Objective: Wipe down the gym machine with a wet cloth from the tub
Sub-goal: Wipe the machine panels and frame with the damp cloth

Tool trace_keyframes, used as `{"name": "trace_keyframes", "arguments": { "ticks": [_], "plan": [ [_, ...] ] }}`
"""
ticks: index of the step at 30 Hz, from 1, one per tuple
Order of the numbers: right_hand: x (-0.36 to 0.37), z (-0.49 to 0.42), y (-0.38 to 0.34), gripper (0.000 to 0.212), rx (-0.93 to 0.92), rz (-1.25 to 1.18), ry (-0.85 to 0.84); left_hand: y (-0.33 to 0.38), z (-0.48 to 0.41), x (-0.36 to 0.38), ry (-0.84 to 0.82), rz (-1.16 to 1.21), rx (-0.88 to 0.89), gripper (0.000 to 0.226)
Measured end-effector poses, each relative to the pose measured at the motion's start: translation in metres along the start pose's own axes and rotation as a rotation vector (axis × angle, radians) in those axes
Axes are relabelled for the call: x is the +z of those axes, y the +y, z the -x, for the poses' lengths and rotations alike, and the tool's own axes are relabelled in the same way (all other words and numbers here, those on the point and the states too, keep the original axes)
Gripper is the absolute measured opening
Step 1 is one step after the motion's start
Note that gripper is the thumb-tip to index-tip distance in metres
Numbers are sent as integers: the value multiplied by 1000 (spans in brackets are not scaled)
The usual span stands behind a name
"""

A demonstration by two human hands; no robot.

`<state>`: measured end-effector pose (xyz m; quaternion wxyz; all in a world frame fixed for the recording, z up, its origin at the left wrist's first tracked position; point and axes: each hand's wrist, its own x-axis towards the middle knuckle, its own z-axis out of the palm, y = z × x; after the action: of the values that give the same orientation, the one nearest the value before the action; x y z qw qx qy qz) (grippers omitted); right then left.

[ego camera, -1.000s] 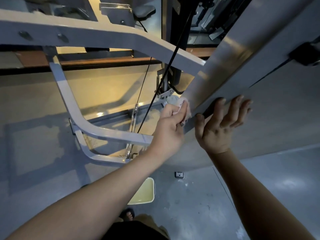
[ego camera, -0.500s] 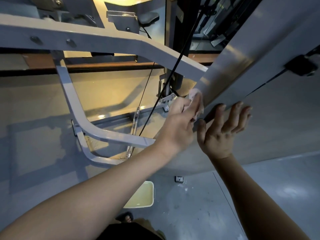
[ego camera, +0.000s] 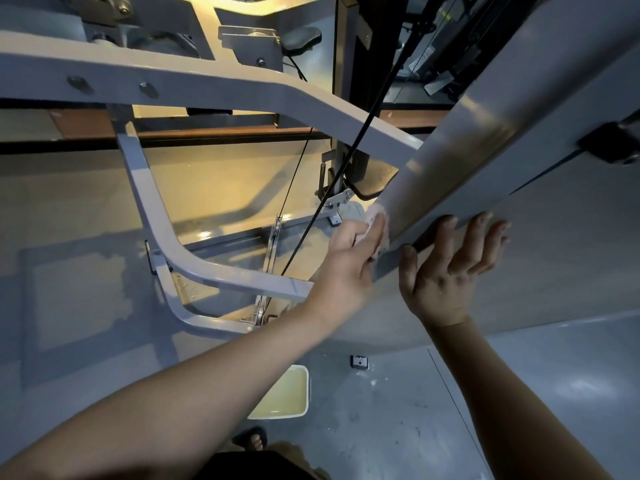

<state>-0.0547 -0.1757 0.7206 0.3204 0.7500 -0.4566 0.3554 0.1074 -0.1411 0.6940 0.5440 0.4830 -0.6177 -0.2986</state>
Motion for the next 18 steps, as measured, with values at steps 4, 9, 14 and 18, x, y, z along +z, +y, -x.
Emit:
{"name": "trace_keyframes", "arguments": {
  "ticks": [4,9,14,18],
  "plan": [
    [1,0,1,76,-13,-2,-3,-56,-7,3,-116,-93,-265,64],
    [-1,2,2,69,-9,2,-33,-95,-43,-1,-483,-381,-705,23],
    [-6,1,0,72,-11,14,-34,-92,-40,-14,-463,-121,-828,23],
    [-5,0,-3,78,-1,16,-20,-68,-16,-17,-401,-42,-824,15]
  ]
}}
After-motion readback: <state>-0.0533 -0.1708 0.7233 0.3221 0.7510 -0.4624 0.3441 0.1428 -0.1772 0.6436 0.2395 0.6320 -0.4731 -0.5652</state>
